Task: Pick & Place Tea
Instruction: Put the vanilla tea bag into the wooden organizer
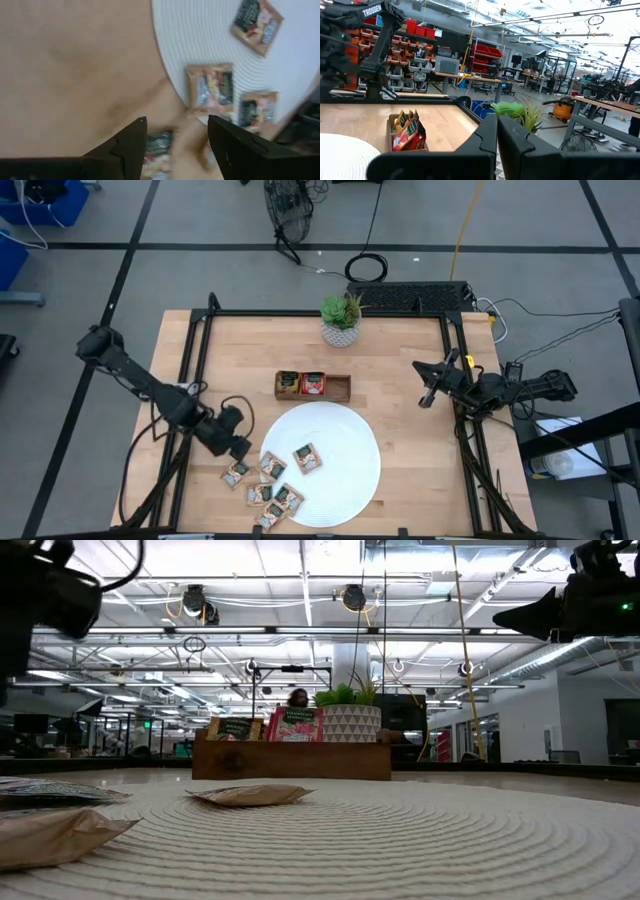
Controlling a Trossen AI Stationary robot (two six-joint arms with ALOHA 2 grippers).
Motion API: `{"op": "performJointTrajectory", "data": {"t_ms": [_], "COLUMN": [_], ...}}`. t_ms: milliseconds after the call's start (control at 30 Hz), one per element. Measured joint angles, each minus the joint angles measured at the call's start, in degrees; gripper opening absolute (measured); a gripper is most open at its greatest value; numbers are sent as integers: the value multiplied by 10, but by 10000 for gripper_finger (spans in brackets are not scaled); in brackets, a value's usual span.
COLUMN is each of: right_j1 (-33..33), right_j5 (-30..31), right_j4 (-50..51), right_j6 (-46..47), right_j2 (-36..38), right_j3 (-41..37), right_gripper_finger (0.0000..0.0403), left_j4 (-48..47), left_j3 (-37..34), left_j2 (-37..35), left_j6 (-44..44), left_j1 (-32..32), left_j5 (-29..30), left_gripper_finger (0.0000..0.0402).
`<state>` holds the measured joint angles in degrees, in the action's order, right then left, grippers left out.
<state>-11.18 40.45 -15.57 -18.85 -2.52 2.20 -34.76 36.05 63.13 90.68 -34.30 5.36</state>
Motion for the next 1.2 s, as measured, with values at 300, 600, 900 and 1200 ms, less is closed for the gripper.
{"op": "performJointTrajectory", "data": {"t_ms": [300,600,900,1200], "right_j1": [0,0,0,0], "right_j5": [0,0,0,0], "right_j4": [0,0,0,0], "right_j6": [0,0,0,0], "right_j2": [0,0,0,0], "right_j3": [-1,-1,-1,-1], "right_gripper_finger": [2,2,4,4], "left_j4": [49,95,150,261], "left_j3": [-85,-111,-120,-120], "left_j2": [0,0,43,102], "left_j6": [216,235,234,208], "left_j1": [-67,-94,-107,-120], "left_j5": [-9,-31,-39,-39], "left_gripper_finger": [209,209,209,209]}}
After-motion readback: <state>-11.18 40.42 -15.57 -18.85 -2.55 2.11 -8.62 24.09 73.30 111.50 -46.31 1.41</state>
